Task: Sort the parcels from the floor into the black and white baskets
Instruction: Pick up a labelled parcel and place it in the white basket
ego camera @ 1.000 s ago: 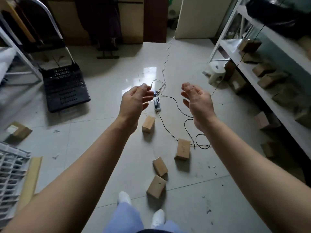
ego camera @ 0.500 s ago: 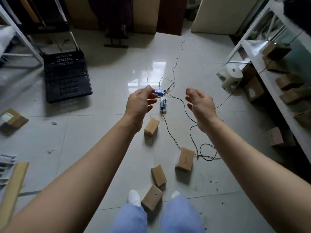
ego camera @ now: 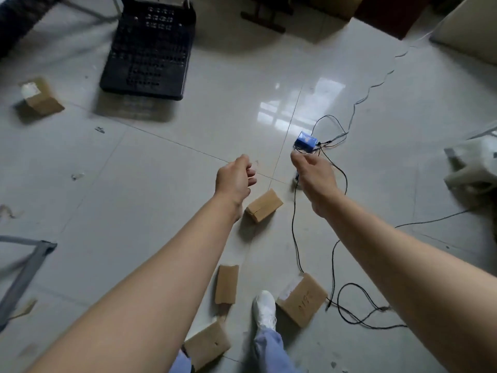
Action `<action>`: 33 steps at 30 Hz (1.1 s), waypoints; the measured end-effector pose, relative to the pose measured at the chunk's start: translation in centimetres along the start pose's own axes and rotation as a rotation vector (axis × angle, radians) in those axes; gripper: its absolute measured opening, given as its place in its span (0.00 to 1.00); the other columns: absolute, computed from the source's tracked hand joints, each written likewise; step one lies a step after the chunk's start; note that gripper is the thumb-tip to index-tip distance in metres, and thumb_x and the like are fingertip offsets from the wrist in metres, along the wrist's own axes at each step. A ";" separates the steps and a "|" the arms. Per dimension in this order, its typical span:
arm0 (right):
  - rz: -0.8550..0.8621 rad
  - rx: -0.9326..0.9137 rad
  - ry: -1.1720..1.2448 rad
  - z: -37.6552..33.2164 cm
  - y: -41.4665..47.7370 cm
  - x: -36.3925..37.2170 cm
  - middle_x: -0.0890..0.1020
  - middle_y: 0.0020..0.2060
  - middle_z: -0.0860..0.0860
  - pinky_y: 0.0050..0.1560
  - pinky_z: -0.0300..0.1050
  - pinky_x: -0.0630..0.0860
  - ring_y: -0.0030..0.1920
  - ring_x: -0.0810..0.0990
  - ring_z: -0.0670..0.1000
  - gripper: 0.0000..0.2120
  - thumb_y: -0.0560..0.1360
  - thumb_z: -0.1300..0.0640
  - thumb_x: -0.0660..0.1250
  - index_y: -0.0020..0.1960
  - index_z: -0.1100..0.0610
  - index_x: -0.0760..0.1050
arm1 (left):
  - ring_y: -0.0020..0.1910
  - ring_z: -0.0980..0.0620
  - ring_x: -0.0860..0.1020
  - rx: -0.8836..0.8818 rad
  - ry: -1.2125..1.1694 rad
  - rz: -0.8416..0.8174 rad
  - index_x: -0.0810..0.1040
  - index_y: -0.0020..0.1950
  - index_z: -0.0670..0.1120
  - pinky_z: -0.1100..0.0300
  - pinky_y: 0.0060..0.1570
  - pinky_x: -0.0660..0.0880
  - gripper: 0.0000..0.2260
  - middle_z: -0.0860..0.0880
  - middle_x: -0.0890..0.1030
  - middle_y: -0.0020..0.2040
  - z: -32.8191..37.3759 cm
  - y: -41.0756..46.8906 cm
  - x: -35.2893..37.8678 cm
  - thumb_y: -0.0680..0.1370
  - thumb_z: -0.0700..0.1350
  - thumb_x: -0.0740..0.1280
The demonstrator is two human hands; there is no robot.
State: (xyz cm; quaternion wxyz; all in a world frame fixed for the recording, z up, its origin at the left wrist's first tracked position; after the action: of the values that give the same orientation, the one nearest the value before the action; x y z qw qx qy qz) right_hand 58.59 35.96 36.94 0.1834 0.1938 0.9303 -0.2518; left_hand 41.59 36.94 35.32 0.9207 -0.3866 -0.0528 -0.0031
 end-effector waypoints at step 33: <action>0.006 0.301 -0.144 33.9 22.0 16.1 0.70 0.64 0.56 0.61 0.50 0.69 0.60 0.72 0.57 0.32 0.74 0.33 0.56 0.62 0.59 0.73 | 0.49 0.43 0.79 -0.280 -0.155 0.380 0.75 0.47 0.45 0.46 0.52 0.79 0.16 0.44 0.79 0.49 -31.0 31.3 -2.8 0.78 0.58 0.61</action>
State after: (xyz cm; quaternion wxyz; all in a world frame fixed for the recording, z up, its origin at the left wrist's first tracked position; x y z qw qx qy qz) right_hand 63.01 39.55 -6.16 0.2192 0.2036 0.8659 -0.4010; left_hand 43.25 36.68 -8.81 0.8354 -0.5125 -0.0488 0.1925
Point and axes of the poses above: each hand's wrist, its own y-axis towards the middle knuckle, its own x-axis out of the palm, z = x × y, the point moved 7 cm from there along y, towards the middle knuckle
